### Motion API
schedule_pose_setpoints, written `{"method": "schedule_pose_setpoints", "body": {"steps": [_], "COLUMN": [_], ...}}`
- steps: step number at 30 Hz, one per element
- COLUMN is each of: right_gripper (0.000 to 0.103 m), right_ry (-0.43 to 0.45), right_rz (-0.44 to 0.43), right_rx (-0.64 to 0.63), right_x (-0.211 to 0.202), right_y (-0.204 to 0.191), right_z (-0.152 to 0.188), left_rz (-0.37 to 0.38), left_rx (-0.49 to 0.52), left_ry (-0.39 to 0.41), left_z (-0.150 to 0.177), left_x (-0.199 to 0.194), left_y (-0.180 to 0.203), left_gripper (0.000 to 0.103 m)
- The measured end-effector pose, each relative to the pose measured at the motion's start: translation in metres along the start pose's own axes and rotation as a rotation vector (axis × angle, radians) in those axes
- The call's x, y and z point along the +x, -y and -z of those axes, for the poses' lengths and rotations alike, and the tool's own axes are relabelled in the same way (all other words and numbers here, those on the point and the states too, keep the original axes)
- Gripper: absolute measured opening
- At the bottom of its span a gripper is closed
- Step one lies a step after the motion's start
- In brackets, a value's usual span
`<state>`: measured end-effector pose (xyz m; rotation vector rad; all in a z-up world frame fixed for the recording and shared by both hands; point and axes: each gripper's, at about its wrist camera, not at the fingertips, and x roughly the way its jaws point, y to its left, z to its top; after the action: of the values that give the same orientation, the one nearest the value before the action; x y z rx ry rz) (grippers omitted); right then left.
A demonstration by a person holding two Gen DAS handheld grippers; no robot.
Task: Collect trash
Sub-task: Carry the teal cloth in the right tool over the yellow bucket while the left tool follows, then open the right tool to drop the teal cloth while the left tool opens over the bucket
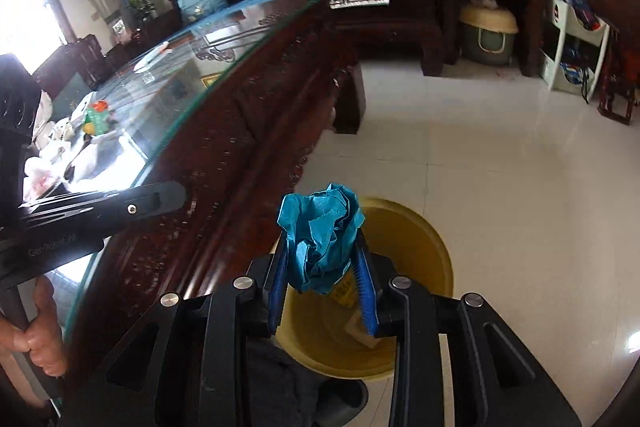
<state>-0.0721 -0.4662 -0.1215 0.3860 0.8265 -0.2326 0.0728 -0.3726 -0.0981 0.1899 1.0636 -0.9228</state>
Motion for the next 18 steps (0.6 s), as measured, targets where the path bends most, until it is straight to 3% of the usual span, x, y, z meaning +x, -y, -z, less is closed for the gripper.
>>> {"method": "schedule_pose_setpoints", "body": {"steps": [4,6,8,11,13,15,18], "right_gripper": [0.039,0.052,0.056,0.057,0.057,0.057,0.057], "right_ry": [-0.022,-0.021,-0.020,-0.017,-0.014,-0.005,0.014], "right_rz": [0.009,0.019,0.018,0.010,-0.001,-0.013,-0.019], "right_rx": [0.032,0.039,0.047,0.053,0.050,0.049,0.038], "right_x": [0.012,0.015,0.017,0.019,0.018,0.015,0.009], "right_y": [0.017,0.023,0.027,0.030,0.029,0.027,0.020], "right_z": [0.000,-0.001,-0.001,0.000,0.000,0.001,-0.002], "left_rz": [0.002,-0.004,-0.017,-0.034,-0.039,-0.043,-0.059], "left_rx": [0.020,0.025,0.030,0.022,0.012,-0.005,-0.001], "left_ry": [-0.037,-0.047,-0.044,-0.039,-0.034,-0.017,0.024], "left_z": [-0.007,-0.006,-0.006,-0.003,0.001,0.001,0.000], "left_x": [0.023,0.031,0.033,0.031,0.028,0.022,0.007], "left_y": [0.016,0.019,0.018,0.015,0.012,0.010,0.005], "left_gripper": [0.005,0.007,0.010,0.026,0.030,0.044,0.047]}}
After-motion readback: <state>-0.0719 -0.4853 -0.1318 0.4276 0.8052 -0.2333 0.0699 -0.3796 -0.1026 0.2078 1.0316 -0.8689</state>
